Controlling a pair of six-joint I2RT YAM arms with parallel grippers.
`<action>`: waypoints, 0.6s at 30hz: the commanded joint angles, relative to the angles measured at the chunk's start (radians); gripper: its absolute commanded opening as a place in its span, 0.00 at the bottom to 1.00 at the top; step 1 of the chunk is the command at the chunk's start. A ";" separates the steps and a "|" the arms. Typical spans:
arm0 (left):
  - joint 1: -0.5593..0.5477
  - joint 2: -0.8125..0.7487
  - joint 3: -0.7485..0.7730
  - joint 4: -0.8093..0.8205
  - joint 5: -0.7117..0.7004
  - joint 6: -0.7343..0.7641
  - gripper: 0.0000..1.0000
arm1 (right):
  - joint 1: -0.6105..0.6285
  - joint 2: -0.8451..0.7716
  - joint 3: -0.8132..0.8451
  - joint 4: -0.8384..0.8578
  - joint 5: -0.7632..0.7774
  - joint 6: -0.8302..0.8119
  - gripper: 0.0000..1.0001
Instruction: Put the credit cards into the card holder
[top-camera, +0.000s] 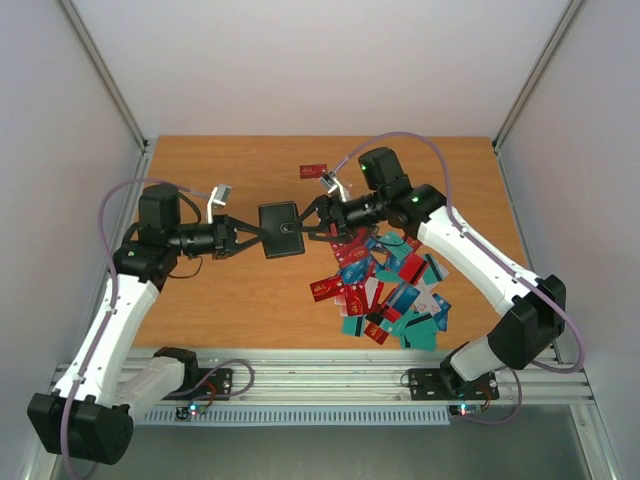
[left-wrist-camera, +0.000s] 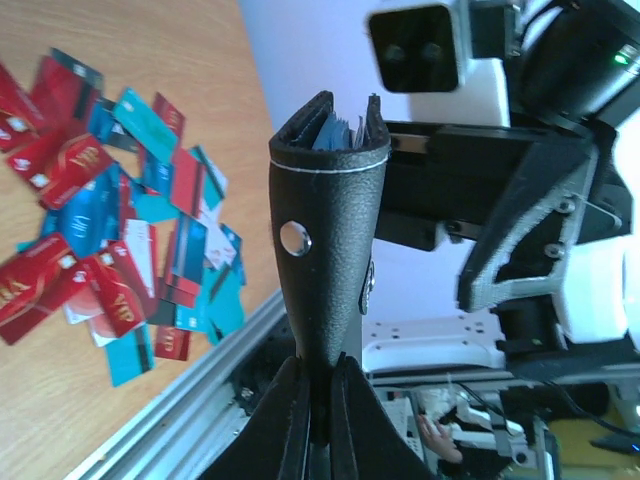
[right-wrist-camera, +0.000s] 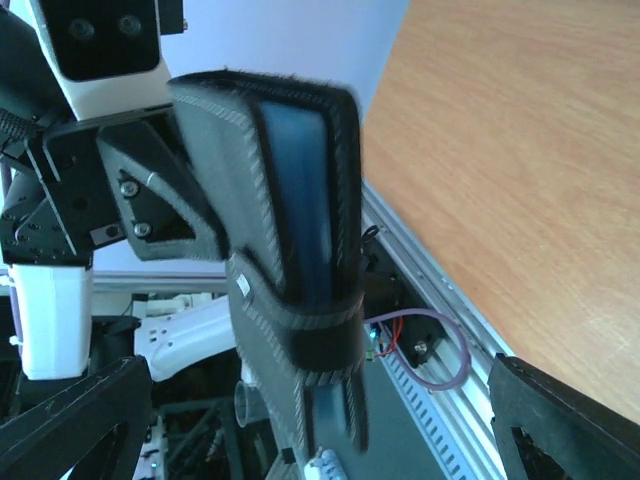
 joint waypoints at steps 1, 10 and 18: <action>-0.025 -0.026 0.026 0.141 0.125 -0.103 0.00 | 0.022 0.027 0.021 0.119 -0.046 0.094 0.93; -0.051 -0.050 0.024 0.155 0.154 -0.130 0.00 | 0.036 0.052 0.047 0.244 -0.114 0.207 0.58; -0.050 -0.053 0.033 0.114 0.148 -0.113 0.00 | 0.045 0.055 0.069 0.217 -0.165 0.190 0.20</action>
